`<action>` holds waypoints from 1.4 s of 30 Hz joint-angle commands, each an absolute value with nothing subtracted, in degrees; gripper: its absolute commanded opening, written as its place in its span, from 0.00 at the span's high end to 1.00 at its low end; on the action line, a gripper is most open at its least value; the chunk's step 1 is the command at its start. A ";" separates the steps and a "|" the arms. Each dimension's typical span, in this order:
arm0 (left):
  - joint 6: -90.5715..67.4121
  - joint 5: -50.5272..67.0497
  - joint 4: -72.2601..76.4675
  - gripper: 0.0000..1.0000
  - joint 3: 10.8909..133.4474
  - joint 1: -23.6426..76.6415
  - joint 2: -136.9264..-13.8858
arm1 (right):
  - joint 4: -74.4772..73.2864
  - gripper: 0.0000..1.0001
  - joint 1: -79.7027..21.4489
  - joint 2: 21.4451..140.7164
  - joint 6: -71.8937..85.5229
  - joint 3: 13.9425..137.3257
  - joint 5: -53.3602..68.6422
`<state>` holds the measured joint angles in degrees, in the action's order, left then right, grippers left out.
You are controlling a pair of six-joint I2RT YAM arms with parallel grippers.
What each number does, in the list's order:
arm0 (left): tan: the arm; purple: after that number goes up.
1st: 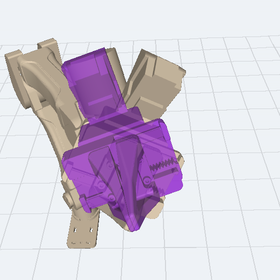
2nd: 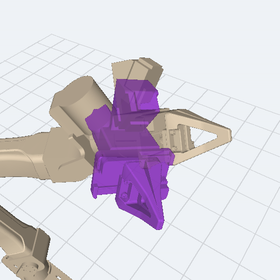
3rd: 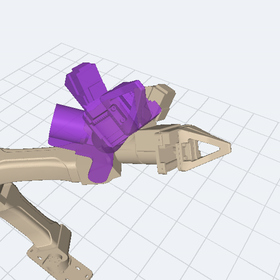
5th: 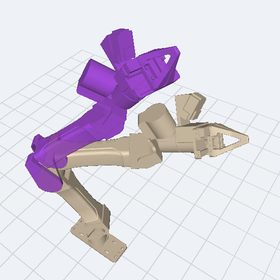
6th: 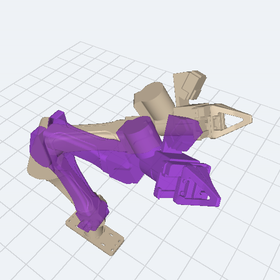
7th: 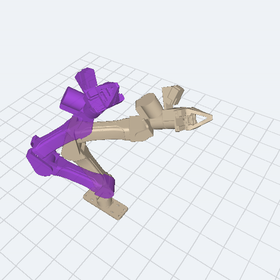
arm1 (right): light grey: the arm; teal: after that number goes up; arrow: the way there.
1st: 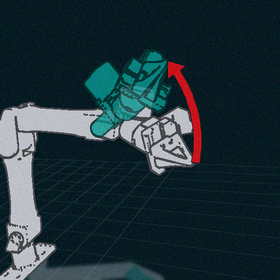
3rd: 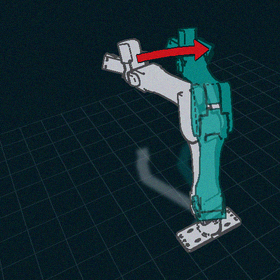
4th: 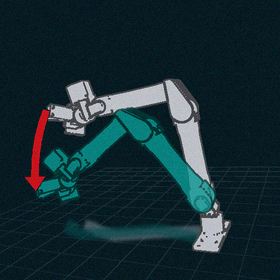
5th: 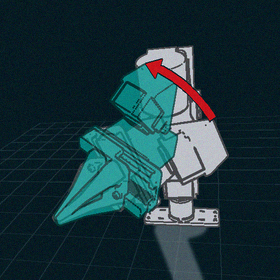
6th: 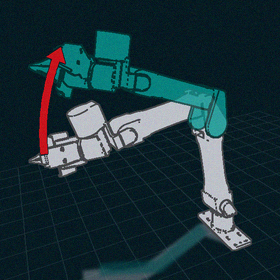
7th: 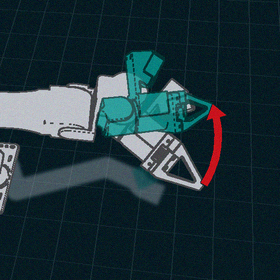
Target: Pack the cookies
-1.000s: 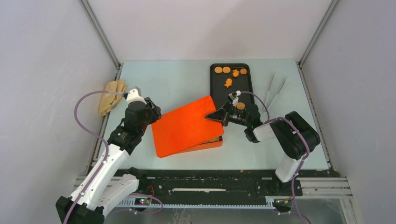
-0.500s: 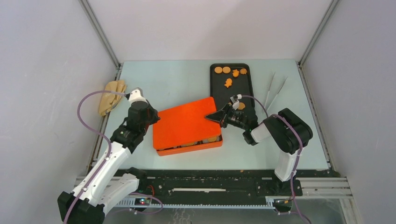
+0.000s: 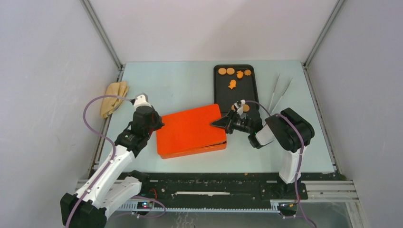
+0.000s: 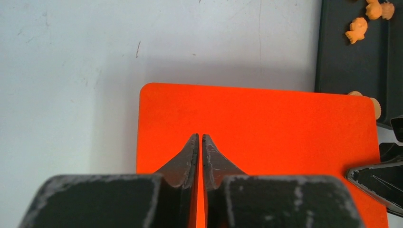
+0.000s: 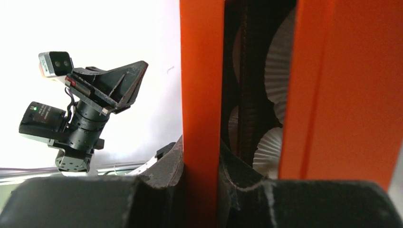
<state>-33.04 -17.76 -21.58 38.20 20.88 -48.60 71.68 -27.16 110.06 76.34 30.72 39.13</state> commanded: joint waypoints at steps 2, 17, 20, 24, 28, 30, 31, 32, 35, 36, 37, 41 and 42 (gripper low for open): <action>-34.47 -15.83 -18.81 0.91 36.46 21.35 -48.42 | 70.87 1.00 -22.46 107.93 74.09 29.35 42.60; -39.51 -10.44 -11.29 1.00 29.06 27.44 -55.17 | 63.63 1.00 -19.80 109.45 70.78 31.64 48.01; -41.07 -9.16 -9.98 1.00 28.02 29.59 -57.04 | 63.53 1.00 -19.45 109.25 70.99 31.64 47.83; -42.32 -8.39 -8.68 1.00 26.67 31.39 -58.99 | 62.22 1.00 -19.30 108.03 70.84 31.64 47.23; -43.02 -7.27 -6.83 1.00 25.27 31.50 -60.02 | 56.17 0.98 -19.01 104.62 68.53 31.64 45.64; -43.34 -6.44 -5.52 1.00 24.82 31.55 -60.55 | 50.74 0.91 -18.80 101.85 65.82 31.68 44.12; -43.47 -6.18 -5.14 1.00 24.72 31.55 -60.96 | 47.38 0.84 -18.69 100.17 64.32 31.79 43.22; -43.50 -5.97 -4.74 1.00 24.70 31.62 -61.46 | 43.11 0.75 -18.50 98.35 62.33 31.89 42.10; -43.51 -5.66 -3.24 1.00 24.61 31.69 -63.31 | 30.84 0.54 -17.79 91.60 56.40 32.54 37.60; -43.46 -5.46 -2.74 1.00 24.60 31.72 -64.13 | 27.79 0.48 -17.61 89.62 55.02 32.74 36.16; -43.45 -4.99 -2.21 1.00 24.61 31.72 -64.99 | 24.75 0.42 -17.08 87.78 53.59 32.89 34.86; -43.80 -2.72 -0.22 1.00 24.82 31.77 -68.23 | 14.71 0.37 -15.46 81.34 49.03 34.07 30.26; -43.93 -2.26 0.58 1.00 24.92 31.88 -68.84 | 12.53 0.36 -14.94 79.83 48.25 34.17 29.58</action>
<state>-43.68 -5.17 3.64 26.94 31.20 -65.14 24.84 -16.95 86.28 55.75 31.38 36.32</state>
